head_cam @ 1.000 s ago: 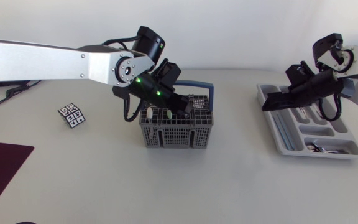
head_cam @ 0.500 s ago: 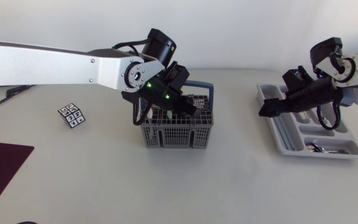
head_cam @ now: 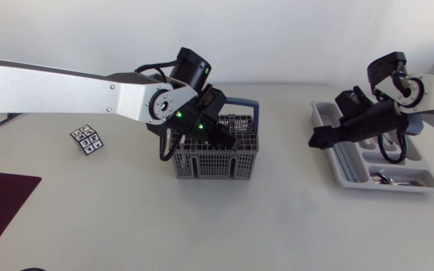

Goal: Transfer all utensils from the basket to the drawer tray.

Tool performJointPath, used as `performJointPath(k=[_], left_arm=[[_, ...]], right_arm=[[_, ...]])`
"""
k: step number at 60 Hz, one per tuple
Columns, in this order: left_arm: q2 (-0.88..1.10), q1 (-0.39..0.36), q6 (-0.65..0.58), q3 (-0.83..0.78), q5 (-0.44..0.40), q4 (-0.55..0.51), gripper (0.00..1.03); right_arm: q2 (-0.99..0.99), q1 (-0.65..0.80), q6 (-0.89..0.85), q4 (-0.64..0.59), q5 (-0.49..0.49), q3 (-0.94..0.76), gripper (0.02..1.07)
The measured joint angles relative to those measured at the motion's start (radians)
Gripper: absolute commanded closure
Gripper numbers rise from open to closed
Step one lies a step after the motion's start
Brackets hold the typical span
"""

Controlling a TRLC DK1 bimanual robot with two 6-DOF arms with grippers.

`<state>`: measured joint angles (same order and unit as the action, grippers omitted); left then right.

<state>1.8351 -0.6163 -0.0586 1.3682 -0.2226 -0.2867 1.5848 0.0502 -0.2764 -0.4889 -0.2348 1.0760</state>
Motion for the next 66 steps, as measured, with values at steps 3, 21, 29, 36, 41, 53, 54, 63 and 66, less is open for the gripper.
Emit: performJointPath(k=[3,21,29,36,41,53,54,63,66], left_arm=[[-0.01,0.0,0.004,-0.01,0.0,0.009,1.0],[-0.036,0.006,0.007,-0.045,0.0,0.038,1.0],[-0.072,0.005,0.008,-0.084,-0.002,0.069,1.0],[-0.117,0.006,0.014,-0.113,-0.005,0.101,1.0],[-0.139,0.01,0.019,-0.114,-0.011,0.11,1.0],[-0.165,0.015,0.037,-0.119,-0.043,0.113,1.0],[-0.166,0.016,0.037,-0.119,-0.047,0.113,1.0],[-0.187,0.025,0.045,-0.119,-0.075,0.112,1.0],[-0.192,0.026,0.051,-0.119,-0.081,0.112,1.0]], right_arm=[[-0.008,-0.006,0.0,0.0,0.001,0.0,0.13],[-0.033,-0.048,0.012,0.0,0.024,-0.019,0.13],[-0.037,-0.066,0.015,0.003,0.03,-0.034,0.13],[-0.049,-0.089,0.02,0.014,0.031,-0.053,0.13],[-0.066,-0.106,0.023,0.02,0.034,-0.069,0.13],[-0.096,-0.127,0.023,0.023,0.042,-0.081,0.13],[-0.098,-0.129,0.023,0.023,0.042,-0.081,0.13],[-0.106,-0.138,0.031,0.023,0.049,-0.081,0.13],[-0.109,-0.141,0.034,0.023,0.049,-0.081,0.13]])
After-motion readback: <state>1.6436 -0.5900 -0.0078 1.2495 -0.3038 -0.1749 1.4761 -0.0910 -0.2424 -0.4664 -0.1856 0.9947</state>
